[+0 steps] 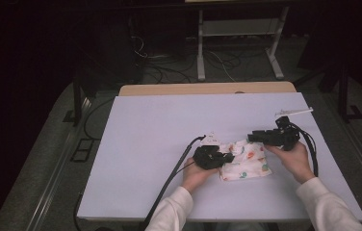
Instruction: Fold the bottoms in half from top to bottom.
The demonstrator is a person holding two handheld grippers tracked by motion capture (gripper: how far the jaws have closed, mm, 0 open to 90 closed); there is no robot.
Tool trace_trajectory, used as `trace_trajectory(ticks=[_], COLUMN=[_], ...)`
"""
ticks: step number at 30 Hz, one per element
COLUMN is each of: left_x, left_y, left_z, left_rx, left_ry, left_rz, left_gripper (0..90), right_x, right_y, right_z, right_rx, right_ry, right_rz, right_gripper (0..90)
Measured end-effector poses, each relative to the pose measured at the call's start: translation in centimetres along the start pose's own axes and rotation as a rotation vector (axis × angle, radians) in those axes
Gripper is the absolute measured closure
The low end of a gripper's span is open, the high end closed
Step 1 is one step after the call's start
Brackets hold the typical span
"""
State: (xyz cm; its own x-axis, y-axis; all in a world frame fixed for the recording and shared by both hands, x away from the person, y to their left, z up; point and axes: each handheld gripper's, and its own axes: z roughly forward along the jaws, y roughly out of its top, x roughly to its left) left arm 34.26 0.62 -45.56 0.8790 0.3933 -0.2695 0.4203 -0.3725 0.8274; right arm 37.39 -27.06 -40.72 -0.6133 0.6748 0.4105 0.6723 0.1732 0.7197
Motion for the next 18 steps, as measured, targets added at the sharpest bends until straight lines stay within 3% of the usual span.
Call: trace_trajectory(ticks=[2,6,18], left_x=[0.0,-0.1,-0.3], left_y=[0.0,0.0,-0.1], left_z=[0.0,0.1,0.2], left_rx=[0.004,0.005,0.021], left_ry=[0.001,0.006,0.016], left_rz=[0.003,0.010,0.035], left_gripper=[86.8,86.7,86.5], right_x=[0.0,-0.2,-0.6], right_y=[0.4,1.9,3.0], right_z=[0.2,1.5,4.7], right_rx=[0.000,0.045,0.154], right_ry=[-0.001,-0.001,-0.046], right_rz=[0.008,-0.002,0.001], right_gripper=[68.2,88.1,88.9])
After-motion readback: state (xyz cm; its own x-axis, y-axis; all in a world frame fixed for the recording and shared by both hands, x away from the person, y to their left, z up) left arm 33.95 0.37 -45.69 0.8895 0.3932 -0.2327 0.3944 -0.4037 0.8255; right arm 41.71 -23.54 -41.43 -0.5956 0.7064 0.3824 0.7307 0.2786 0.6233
